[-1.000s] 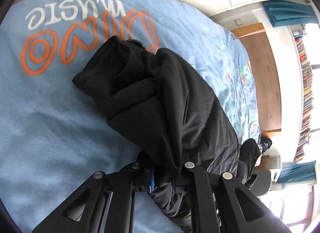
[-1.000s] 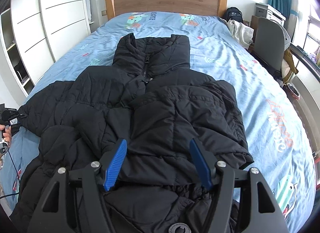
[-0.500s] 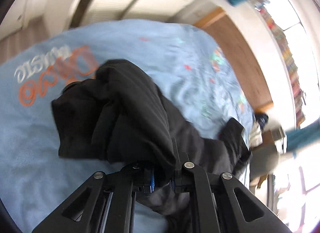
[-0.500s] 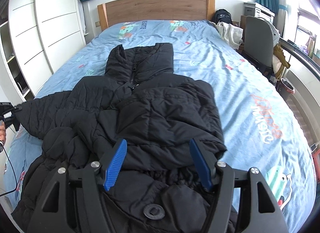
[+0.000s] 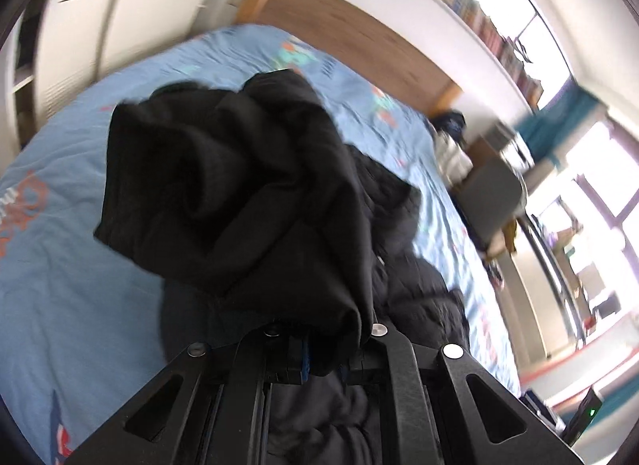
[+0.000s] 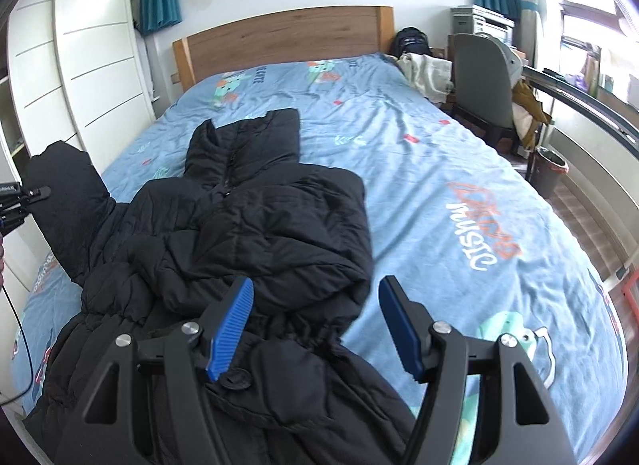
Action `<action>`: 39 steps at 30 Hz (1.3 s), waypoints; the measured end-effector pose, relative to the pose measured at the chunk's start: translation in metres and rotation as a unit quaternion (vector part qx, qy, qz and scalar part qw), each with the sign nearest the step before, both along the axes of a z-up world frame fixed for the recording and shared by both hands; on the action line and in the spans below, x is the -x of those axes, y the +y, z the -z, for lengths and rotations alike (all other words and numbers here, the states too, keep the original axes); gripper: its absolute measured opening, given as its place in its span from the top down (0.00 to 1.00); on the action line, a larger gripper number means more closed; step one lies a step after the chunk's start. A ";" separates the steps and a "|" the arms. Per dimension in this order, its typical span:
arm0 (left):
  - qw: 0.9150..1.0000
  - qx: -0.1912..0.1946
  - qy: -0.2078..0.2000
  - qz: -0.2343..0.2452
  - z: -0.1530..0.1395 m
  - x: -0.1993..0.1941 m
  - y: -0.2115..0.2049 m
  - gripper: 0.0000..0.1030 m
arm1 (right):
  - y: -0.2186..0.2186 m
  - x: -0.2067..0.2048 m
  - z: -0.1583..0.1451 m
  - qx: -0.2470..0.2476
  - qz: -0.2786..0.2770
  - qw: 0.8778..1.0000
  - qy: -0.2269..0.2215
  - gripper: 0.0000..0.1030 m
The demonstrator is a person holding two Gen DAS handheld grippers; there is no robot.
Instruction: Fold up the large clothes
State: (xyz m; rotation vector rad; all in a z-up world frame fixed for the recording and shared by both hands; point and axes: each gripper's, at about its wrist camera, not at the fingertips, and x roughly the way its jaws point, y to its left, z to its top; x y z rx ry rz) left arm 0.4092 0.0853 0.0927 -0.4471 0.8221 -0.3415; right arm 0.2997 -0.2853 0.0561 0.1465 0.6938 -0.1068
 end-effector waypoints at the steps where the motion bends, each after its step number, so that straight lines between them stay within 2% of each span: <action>1: 1.000 -0.003 0.003 0.009 0.002 0.001 -0.011 0.90 | -0.004 0.002 0.001 -0.001 0.002 1.000 0.000 0.38; 6: 0.998 -0.029 0.029 0.053 0.022 0.001 -0.065 0.90 | -0.020 0.015 0.007 -0.011 0.016 1.000 0.000 0.38; 10: 0.994 -0.051 0.062 0.076 0.053 0.003 -0.101 0.90 | -0.027 0.020 0.016 -0.020 0.022 1.000 0.006 0.38; 14: 0.988 -0.085 0.090 0.088 0.085 0.009 -0.124 0.82 | -0.028 0.024 0.025 -0.021 0.020 0.999 0.016 0.38; 15: 0.987 -0.094 0.096 0.091 0.092 0.012 -0.128 0.78 | -0.028 0.024 0.026 -0.020 0.019 0.999 0.018 0.38; 19: 0.984 -0.102 0.099 0.105 0.091 0.017 -0.138 0.64 | -0.022 0.024 0.027 -0.014 0.008 1.000 0.023 0.38; 21: 0.983 -0.102 0.094 0.117 0.086 0.023 -0.136 0.53 | -0.017 0.022 0.026 -0.011 0.003 1.000 0.023 0.38; 23: 0.982 -0.101 0.083 0.134 0.080 0.038 -0.130 0.48 | -0.011 0.019 0.025 -0.009 -0.003 1.000 0.022 0.38; 28: 0.980 -0.117 0.056 0.154 0.064 0.061 -0.103 0.46 | 0.014 0.002 0.017 -0.004 -0.030 0.999 0.015 0.38; 30: 0.981 -0.125 0.046 0.141 0.058 0.060 -0.087 0.46 | 0.028 -0.009 0.014 -0.001 -0.046 0.999 0.013 0.38; 35: 0.987 -0.142 0.035 0.071 0.052 0.034 -0.043 0.46 | 0.082 -0.054 0.003 0.004 -0.102 0.995 0.001 0.38; 39: 0.989 -0.138 0.037 0.036 0.055 0.006 -0.016 0.46 | 0.129 -0.090 0.002 0.005 -0.152 0.988 -0.006 0.38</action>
